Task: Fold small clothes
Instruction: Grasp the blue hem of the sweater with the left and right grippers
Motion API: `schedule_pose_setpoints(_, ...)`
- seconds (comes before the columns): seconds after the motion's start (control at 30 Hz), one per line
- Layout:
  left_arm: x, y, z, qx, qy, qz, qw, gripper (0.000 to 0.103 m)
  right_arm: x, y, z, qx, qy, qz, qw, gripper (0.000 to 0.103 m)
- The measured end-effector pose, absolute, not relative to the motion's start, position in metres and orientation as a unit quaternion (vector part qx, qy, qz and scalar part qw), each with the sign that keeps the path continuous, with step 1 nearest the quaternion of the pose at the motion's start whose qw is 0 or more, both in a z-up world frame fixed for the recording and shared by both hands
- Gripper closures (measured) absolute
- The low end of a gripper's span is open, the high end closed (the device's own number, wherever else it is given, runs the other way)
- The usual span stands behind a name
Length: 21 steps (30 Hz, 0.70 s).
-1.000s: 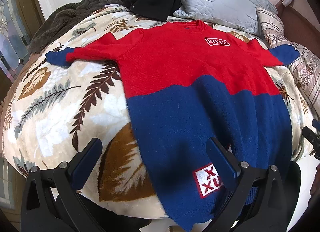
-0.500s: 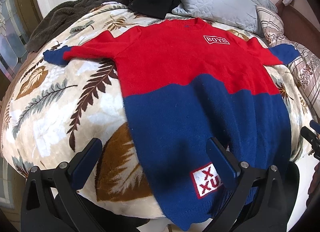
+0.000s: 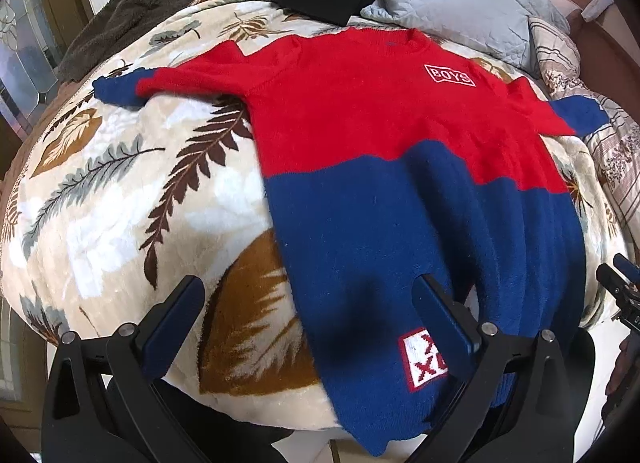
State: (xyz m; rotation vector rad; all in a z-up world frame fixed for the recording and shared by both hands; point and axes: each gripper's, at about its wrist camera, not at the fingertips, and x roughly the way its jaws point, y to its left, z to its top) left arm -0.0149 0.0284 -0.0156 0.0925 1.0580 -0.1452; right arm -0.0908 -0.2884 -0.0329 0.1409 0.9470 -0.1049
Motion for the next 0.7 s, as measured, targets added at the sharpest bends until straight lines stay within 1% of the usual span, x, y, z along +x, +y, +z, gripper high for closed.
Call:
schedule_pose_setpoints(0.17, -0.014, 0.027, -0.017, 0.042, 0.506, -0.07, 0.859, 0.0, -0.09, -0.289, -0.042, 0.073, 0.469, -0.045, 0.879, 0.008)
schedule_pose_setpoints(0.37, -0.015, 0.033, -0.016, 0.053, 0.509, -0.071, 0.856, 0.0, -0.09, -0.286, -0.047, 0.077, 0.476, -0.034, 0.876, 0.01)
schedule_pose_setpoints(0.5, -0.017, 0.047, -0.021, 0.032, 0.522, -0.068, 0.85, 0.0, -0.093, -0.282, -0.051, 0.085, 0.482, -0.019, 0.872, 0.011)
schedule_pose_setpoints(0.6, -0.022, 0.042, -0.036, 0.022, 0.549, -0.084, 0.831, 0.0, -0.091, -0.276, -0.061, 0.088, 0.497, -0.007, 0.863, 0.018)
schedule_pose_setpoints(0.63, -0.023, 0.038, -0.04, 0.022, 0.556, -0.09, 0.826, 0.0, -0.089, -0.273, -0.066, 0.085, 0.506, -0.003, 0.858, 0.024)
schedule_pose_setpoints(0.67, -0.026, 0.032, -0.048, 0.019, 0.569, -0.101, 0.816, 0.0, -0.088, -0.27, -0.069, 0.083, 0.513, -0.001, 0.854, 0.026)
schedule_pose_setpoints(0.7, -0.028, 0.029, -0.052, 0.014, 0.576, -0.109, 0.81, 0.006, -0.088, -0.268, -0.071, 0.077, 0.516, -0.002, 0.853, 0.027)
